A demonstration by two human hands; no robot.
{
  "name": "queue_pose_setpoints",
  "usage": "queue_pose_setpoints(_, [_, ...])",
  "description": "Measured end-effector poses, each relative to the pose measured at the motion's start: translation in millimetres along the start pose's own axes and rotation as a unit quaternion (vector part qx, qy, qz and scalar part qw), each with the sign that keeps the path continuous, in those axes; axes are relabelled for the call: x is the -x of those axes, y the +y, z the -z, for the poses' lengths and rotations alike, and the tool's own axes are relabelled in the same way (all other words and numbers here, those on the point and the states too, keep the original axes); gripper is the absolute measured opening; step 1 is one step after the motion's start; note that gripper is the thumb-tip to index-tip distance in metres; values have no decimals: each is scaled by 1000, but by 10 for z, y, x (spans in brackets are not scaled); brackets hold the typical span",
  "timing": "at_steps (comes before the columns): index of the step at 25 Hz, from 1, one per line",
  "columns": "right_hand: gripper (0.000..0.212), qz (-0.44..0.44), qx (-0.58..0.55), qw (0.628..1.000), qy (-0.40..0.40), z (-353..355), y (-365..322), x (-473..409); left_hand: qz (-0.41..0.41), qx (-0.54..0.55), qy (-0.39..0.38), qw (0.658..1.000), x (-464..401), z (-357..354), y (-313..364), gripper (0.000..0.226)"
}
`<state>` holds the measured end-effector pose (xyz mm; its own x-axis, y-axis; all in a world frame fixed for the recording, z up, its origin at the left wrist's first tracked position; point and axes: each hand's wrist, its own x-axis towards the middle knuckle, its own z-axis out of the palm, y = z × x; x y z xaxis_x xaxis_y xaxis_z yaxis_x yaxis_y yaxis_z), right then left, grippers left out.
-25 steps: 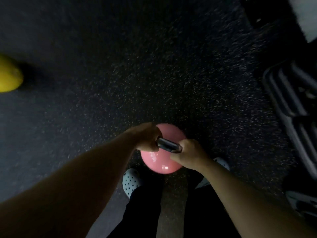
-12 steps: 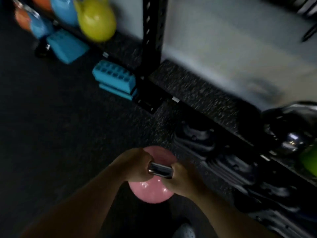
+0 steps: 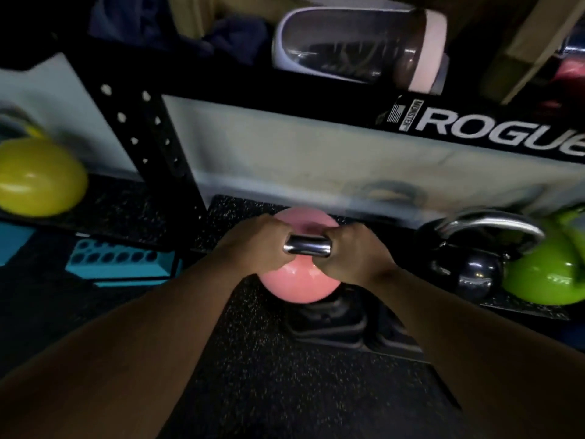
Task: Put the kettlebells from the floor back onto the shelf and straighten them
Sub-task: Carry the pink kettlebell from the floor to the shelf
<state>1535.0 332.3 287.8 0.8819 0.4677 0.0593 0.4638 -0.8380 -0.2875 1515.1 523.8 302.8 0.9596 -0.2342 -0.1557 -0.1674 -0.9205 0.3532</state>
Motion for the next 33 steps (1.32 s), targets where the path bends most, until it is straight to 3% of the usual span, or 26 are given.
queue_pose_setpoints(3, [37,-54,-35,998,7,30,56,-319,-31,-15,-6,999,-435,105,-158,12])
queue_pose_setpoints(8, [26,-90,-51,995,4,-10,215,-595,-62,37,19,997,-761,142,-240,30])
queue_pose_setpoints(18, [15,-135,-43,989,36,-118,366,-1225,3,82,91,992,-1374,108,-453,30])
queue_pose_setpoints(33, [17,-150,-17,988,28,-185,441,-1475,27,72,98,992,-1622,31,-586,27])
